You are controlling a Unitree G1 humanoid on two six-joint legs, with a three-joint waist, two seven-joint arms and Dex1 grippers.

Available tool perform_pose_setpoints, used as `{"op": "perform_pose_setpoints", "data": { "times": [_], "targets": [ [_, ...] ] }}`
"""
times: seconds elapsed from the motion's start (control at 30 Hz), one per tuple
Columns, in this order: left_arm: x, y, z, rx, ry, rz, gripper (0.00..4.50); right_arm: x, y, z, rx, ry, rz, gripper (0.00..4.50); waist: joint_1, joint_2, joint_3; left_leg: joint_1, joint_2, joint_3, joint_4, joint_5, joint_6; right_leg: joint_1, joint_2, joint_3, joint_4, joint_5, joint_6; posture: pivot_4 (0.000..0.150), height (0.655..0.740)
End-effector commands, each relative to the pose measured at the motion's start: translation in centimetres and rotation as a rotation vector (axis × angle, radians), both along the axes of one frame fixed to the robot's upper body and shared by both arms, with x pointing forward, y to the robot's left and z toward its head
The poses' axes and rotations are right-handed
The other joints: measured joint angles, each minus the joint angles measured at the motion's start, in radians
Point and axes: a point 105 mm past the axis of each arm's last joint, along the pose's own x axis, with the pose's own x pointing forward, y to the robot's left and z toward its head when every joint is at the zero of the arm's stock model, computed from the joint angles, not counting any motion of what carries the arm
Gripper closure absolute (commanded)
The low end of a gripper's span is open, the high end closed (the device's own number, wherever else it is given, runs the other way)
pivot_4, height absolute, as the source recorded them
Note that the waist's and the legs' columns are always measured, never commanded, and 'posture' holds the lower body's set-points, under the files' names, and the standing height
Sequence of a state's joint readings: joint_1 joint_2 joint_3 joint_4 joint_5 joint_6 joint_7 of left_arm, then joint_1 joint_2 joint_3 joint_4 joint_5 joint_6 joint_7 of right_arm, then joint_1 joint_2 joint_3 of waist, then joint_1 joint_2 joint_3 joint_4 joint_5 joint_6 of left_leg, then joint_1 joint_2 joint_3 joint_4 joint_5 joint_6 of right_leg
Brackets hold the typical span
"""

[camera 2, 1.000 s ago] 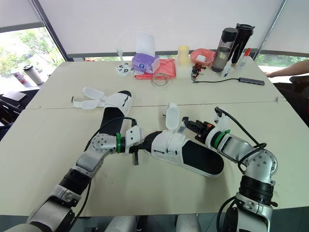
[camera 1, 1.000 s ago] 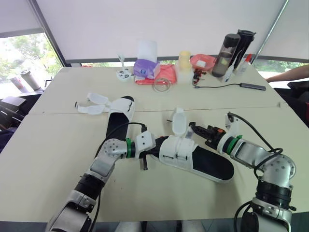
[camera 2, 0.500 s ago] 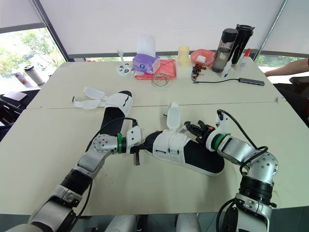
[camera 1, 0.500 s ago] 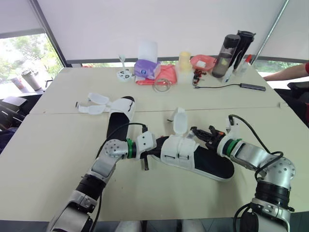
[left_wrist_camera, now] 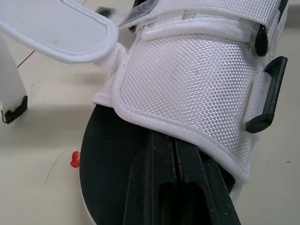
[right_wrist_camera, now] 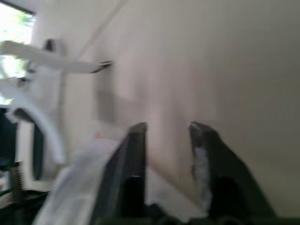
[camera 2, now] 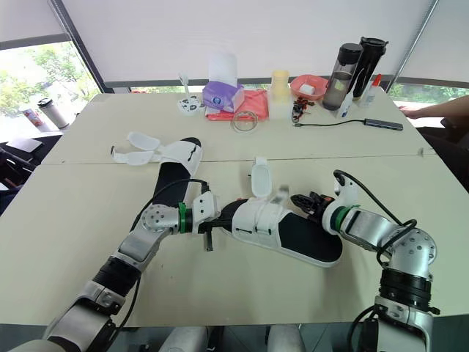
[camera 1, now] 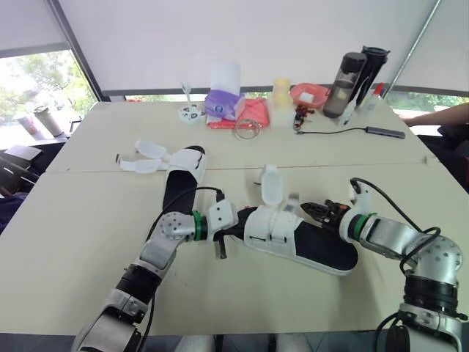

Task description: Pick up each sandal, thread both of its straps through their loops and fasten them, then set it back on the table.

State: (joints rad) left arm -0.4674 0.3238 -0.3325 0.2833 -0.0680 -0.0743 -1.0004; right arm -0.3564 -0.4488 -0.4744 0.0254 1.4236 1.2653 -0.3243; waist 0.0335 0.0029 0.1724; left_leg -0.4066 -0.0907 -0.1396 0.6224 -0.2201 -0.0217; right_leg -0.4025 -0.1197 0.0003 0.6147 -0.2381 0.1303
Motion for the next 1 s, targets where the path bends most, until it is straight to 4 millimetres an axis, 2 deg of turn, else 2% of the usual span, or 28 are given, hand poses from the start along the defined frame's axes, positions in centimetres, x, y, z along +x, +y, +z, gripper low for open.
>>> {"op": "perform_pose_setpoints", "data": {
  "times": [0.03,0.1,0.2,0.33,0.5,0.63,0.7,0.77,0.9,1.0],
  "targets": [
    [-0.5,0.4,-2.5,0.071,0.07,0.012,4.5,0.2,0.4,1.6,-0.015,-0.083,0.038,1.02,-0.001,0.001,-0.001,0.0,0.0,0.0,0.0,0.0,0.0,0.0,0.0,0.0,0.0,0.0,0.0,0.15,0.74],
    [-0.5,0.4,-2.5,0.072,0.071,0.012,4.5,0.2,0.4,2.9,-0.024,-0.162,0.047,0.02,0.0,0.001,-0.001,0.0,0.0,0.0,0.0,0.0,0.0,0.0,0.001,0.0,0.0,-0.001,0.001,0.15,0.74],
    [-0.5,0.6,-2.5,0.073,0.074,0.013,4.5,-0.4,0.4,4.7,-0.059,-0.305,0.082,0.02,0.001,0.001,-0.001,0.0,0.0,0.0,0.0,0.0,0.0,0.0,0.001,0.0,0.0,-0.001,0.002,0.15,0.74],
    [-0.8,0.5,-2.5,0.061,0.097,0.002,4.5,-1.9,1.0,5.8,-0.154,-0.441,0.175,0.02,0.0,0.001,-0.001,0.0,0.0,0.001,0.0,0.0,0.0,0.0,0.001,-0.001,0.0,0.0,0.006,0.15,0.74],
    [-1.5,0.2,-2.1,0.018,0.155,-0.027,4.5,-2.7,2.7,8.6,-0.216,-0.598,0.286,0.02,-0.004,0.001,-0.001,-0.001,0.001,0.0,0.0,0.0,0.0,-0.001,0.0,0.0,0.0,-0.002,0.004,0.15,0.74],
    [-2.1,0.3,-1.9,0.011,0.202,-0.052,4.5,-2.1,5.2,11.2,-0.291,-0.687,0.385,0.02,-0.017,0.001,0.0,-0.002,0.001,0.0,-0.001,0.0,0.0,-0.002,0.0,0.0,-0.001,-0.002,0.003,0.15,0.74],
    [-2.4,0.4,-2.0,0.015,0.226,-0.067,4.5,-2.2,8.0,12.6,-0.28,-0.73,0.488,0.02,-0.023,0.002,0.0,-0.002,0.001,0.0,-0.002,0.0,0.0,-0.003,0.0,0.0,-0.001,-0.001,0.001,0.15,0.74],
    [-2.7,0.4,-2.1,0.019,0.245,-0.075,4.5,-2.2,9.5,13.8,-0.231,-0.756,0.519,0.02,-0.023,0.001,0.0,-0.002,0.001,0.0,-0.005,0.0,0.0,-0.004,0.0,0.0,-0.001,-0.001,0.001,0.15,0.74],
    [-3.1,0.3,-2.1,0.018,0.27,-0.086,4.5,-0.7,9.8,15.8,-0.185,-0.735,0.486,0.02,-0.017,0.001,0.0,-0.002,0.0,-0.002,-0.008,0.0,0.0,-0.005,0.0,-0.001,-0.002,0.0,0.004,0.15,0.74],
    [-3.2,0.1,-2.2,0.014,0.28,-0.089,4.5,0.8,8.6,16.5,-0.173,-0.665,0.458,0.02,-0.02,0.001,0.0,-0.003,-0.001,-0.001,-0.009,-0.001,0.0,-0.005,-0.002,0.0,-0.003,0.0,0.004,0.15,0.74]
  ]
}}
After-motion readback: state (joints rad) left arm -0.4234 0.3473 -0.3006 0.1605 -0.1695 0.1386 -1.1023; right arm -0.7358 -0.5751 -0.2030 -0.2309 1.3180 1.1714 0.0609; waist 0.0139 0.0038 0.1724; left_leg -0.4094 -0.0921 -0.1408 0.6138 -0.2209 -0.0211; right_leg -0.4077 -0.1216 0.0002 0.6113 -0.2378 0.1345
